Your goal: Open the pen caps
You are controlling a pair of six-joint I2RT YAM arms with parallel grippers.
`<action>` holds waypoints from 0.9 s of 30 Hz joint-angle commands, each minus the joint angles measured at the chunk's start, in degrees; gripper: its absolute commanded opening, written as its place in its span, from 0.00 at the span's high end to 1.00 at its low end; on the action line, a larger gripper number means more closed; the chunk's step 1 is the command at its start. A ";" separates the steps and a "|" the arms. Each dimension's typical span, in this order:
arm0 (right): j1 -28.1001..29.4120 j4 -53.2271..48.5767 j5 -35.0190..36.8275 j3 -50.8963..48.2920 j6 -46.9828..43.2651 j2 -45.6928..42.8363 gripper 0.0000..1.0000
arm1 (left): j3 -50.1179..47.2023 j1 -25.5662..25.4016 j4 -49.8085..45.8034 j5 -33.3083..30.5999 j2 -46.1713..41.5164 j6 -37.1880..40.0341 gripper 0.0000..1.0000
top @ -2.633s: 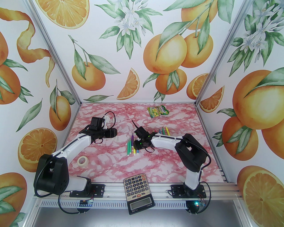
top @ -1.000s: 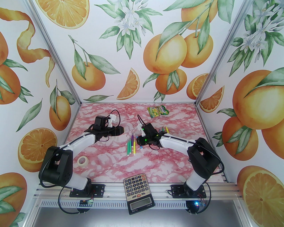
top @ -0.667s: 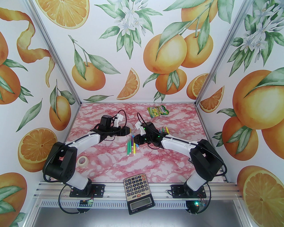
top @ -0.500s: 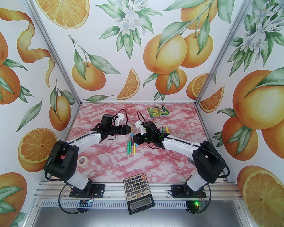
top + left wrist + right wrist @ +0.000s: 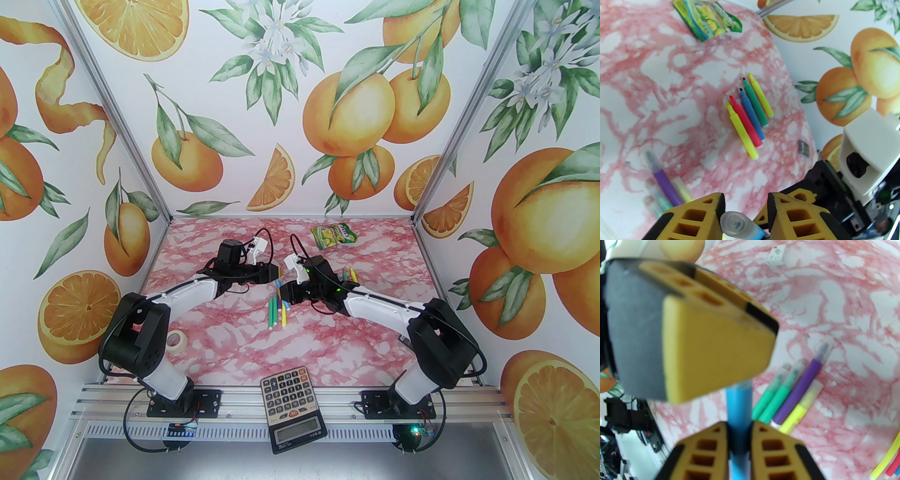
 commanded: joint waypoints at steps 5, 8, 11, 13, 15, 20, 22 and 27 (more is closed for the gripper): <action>-0.09 3.63 0.45 -1.32 0.02 -1.67 0.84 | 1.05 -0.32 1.27 2.29 0.22 -0.28 0.85; -0.11 4.02 0.87 -1.71 0.05 -1.85 0.82 | 1.33 -0.37 1.21 2.47 0.10 -0.59 0.91; 0.01 3.78 0.74 -1.81 -0.34 -1.76 0.72 | 1.70 -0.32 1.17 2.54 0.09 -1.12 0.96; -0.02 3.60 0.63 -1.99 -0.69 -1.43 0.67 | 1.96 -0.32 1.37 2.63 0.01 -1.57 0.99; 0.10 3.53 0.48 -2.19 -0.91 -1.10 0.66 | 2.36 -0.32 1.51 2.83 0.05 -1.92 1.00; 0.40 3.94 0.30 -2.37 -1.31 -0.29 0.65 | 2.96 -0.32 1.79 3.44 -0.17 -2.93 1.00; 0.56 4.29 0.16 -2.38 -1.35 -0.04 0.65 | 3.07 -0.37 2.13 3.66 -0.18 -3.45 1.00; 0.84 4.78 -0.09 -2.19 -1.44 0.19 0.69 | 2.98 -0.37 2.45 3.80 -0.48 -3.95 1.00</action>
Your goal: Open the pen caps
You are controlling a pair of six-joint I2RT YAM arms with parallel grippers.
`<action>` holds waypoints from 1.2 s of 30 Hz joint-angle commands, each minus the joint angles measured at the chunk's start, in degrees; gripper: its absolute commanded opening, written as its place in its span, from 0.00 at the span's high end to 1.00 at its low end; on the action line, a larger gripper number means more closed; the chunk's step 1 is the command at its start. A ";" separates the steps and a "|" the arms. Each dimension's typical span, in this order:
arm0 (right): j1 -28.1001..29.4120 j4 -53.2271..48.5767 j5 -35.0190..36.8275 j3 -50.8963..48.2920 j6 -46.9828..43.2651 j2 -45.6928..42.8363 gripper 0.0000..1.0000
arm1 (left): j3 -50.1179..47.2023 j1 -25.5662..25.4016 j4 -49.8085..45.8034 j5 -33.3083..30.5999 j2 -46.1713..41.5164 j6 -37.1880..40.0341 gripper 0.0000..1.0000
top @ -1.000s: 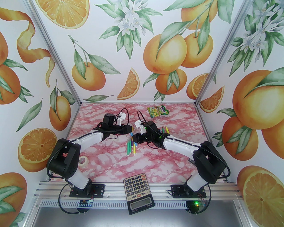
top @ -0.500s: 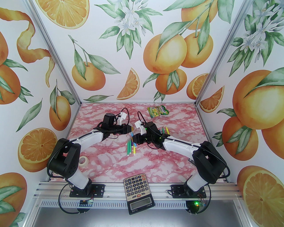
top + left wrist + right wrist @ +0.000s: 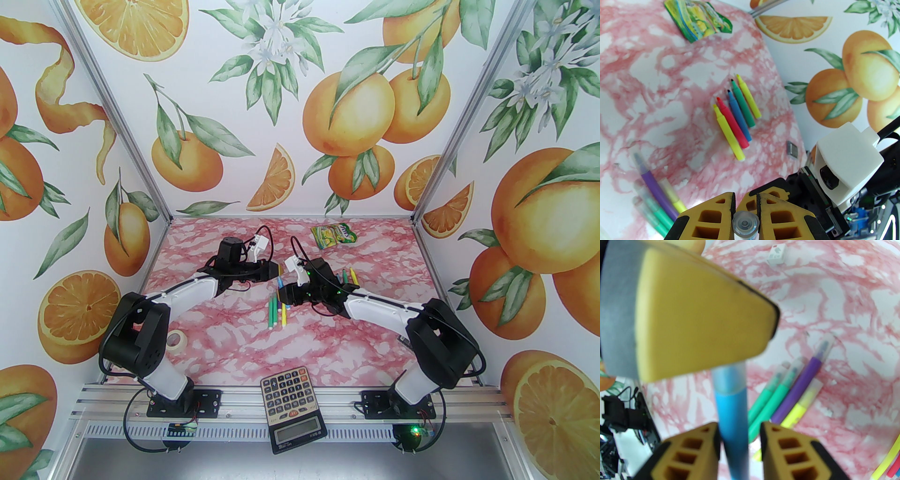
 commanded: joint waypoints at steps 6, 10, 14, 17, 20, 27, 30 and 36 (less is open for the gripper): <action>0.50 1.65 -0.76 -0.77 -1.71 -0.26 0.82 | 1.60 0.02 1.87 1.42 -0.98 -0.84 1.00; 0.46 0.05 -0.78 -1.65 -2.90 -1.41 0.87 | 1.56 1.00 1.37 0.74 -1.23 -1.23 1.00; 0.44 -1.84 -0.53 -3.00 -4.82 -3.32 0.90 | 1.00 2.89 1.92 0.37 -1.68 -2.54 1.00; 0.45 -2.97 0.09 -4.29 -5.92 -4.73 0.93 | 0.81 4.42 1.95 -0.01 -2.13 -3.25 1.00; 0.44 -4.00 0.61 -5.46 -6.84 -5.46 0.96 | 0.56 5.90 1.94 -0.66 -2.86 -3.89 1.00; 0.45 -5.39 1.84 -6.84 -7.81 -6.00 0.97 | 0.32 7.48 1.76 -2.18 -3.28 -4.95 1.00; 0.46 -5.53 2.33 -7.33 -8.29 -6.52 0.97 | 0.11 8.02 1.76 -2.30 -3.18 -5.37 1.00; 0.38 -6.58 3.00 -8.09 -10.03 -7.94 0.98 | 0.59 8.79 1.15 -2.23 -3.16 -5.85 1.00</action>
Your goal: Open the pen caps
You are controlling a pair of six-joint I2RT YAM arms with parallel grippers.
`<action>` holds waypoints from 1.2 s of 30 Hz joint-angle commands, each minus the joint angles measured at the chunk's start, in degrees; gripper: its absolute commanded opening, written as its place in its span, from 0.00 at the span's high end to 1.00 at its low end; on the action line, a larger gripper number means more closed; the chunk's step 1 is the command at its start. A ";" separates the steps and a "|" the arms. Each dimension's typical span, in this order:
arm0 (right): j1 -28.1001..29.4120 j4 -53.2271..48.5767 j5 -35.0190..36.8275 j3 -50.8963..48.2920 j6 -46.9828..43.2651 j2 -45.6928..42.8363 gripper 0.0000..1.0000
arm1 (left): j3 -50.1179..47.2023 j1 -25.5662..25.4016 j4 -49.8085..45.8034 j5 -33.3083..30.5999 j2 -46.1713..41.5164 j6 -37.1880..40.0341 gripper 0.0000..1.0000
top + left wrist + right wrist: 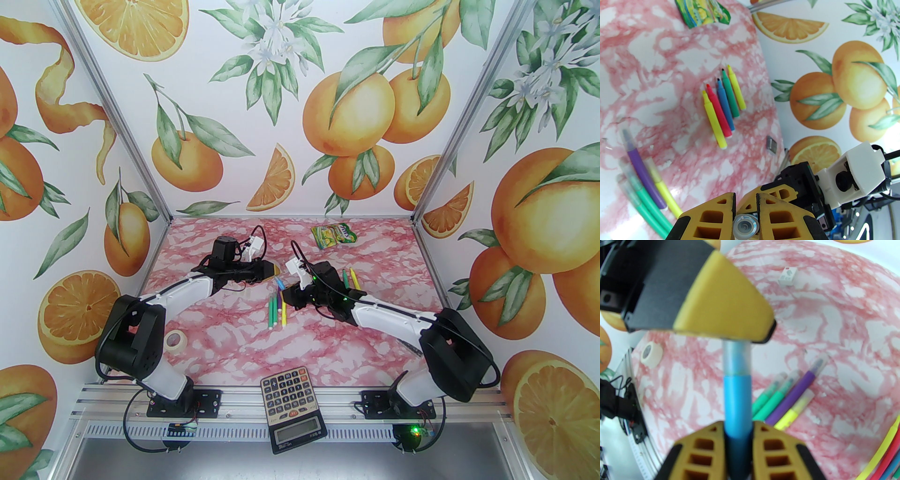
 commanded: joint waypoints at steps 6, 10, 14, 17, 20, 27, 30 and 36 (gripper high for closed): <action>-0.50 -10.54 1.68 -4.00 -2.64 -3.36 0.99 | 1.34 6.08 2.69 -8.16 -2.05 0.56 1.00; -1.10 -10.28 5.22 -4.41 -1.62 -4.14 0.99 | 3.15 6.02 -3.29 -9.79 -1.84 4.63 1.00; -2.09 -9.82 11.68 -4.17 0.99 -3.74 0.99 | 8.25 4.06 -20.27 -21.37 -1.85 15.08 1.00; -2.31 -11.09 19.12 -2.86 2.73 -2.25 0.99 | 10.76 2.13 -27.90 -28.32 -1.31 19.53 1.00; -2.45 -13.18 25.99 -0.72 4.49 0.27 0.99 | 12.12 0.56 -31.39 -32.57 -0.20 21.28 1.00; -2.35 -13.95 32.20 2.19 7.33 4.57 0.99 | 16.90 -3.84 -39.26 -41.14 5.28 24.36 1.00; -2.40 -14.75 34.21 2.96 7.69 6.14 0.99 | 18.96 -5.25 -41.92 -43.89 7.99 25.00 1.00; -2.38 -14.68 33.69 3.05 7.61 8.46 0.98 | 20.76 -6.47 -43.78 -46.45 11.56 25.36 1.00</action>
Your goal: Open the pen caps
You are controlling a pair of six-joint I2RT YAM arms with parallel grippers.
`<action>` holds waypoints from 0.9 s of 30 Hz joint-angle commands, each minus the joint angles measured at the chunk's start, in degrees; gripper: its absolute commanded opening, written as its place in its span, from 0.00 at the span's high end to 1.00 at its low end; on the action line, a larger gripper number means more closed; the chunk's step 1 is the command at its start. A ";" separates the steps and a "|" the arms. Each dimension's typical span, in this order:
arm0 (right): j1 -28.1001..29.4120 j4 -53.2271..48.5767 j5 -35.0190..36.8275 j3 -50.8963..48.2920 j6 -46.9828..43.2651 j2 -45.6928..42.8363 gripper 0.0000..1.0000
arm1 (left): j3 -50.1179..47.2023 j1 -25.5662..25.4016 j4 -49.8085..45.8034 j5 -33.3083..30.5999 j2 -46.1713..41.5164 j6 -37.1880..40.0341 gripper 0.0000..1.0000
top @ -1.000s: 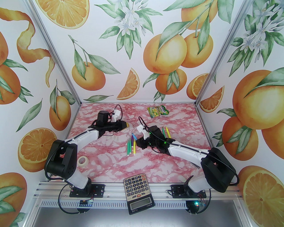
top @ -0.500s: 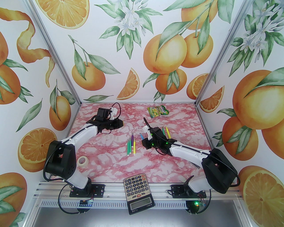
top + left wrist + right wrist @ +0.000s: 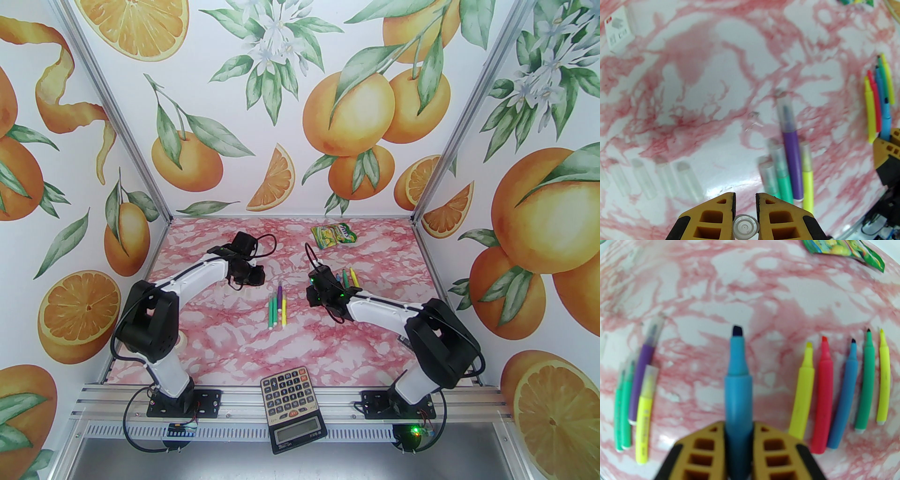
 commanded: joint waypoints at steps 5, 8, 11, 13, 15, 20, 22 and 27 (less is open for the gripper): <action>-0.07 -0.25 2.27 1.69 1.18 3.00 0.98 | 3.07 -0.77 -3.78 -4.21 3.47 1.58 1.00; -0.13 -0.71 2.83 2.35 1.05 3.96 0.97 | 2.81 -0.82 -3.47 -4.73 4.40 1.57 1.00; -0.16 -2.05 3.70 3.34 1.20 5.11 0.97 | 2.55 -0.87 -3.11 -4.73 5.21 1.65 1.00; -0.11 -2.59 4.43 3.61 1.33 5.58 0.96 | 2.62 -0.86 -2.91 -4.64 5.75 1.75 1.00; -0.10 -2.78 4.66 3.74 1.38 5.68 0.96 | 2.54 -0.79 -2.83 -4.67 5.90 1.72 1.00; -0.13 -5.56 6.88 4.84 1.64 6.96 0.93 | 2.54 -0.90 -2.66 -4.96 7.21 1.98 1.00; -0.15 -6.24 7.23 5.13 1.73 7.34 0.92 | 2.59 -0.91 -2.63 -5.09 7.53 2.09 0.98; -0.14 -7.26 7.75 5.81 1.99 7.99 0.89 | 2.35 -0.96 -2.28 -5.13 8.37 2.15 0.93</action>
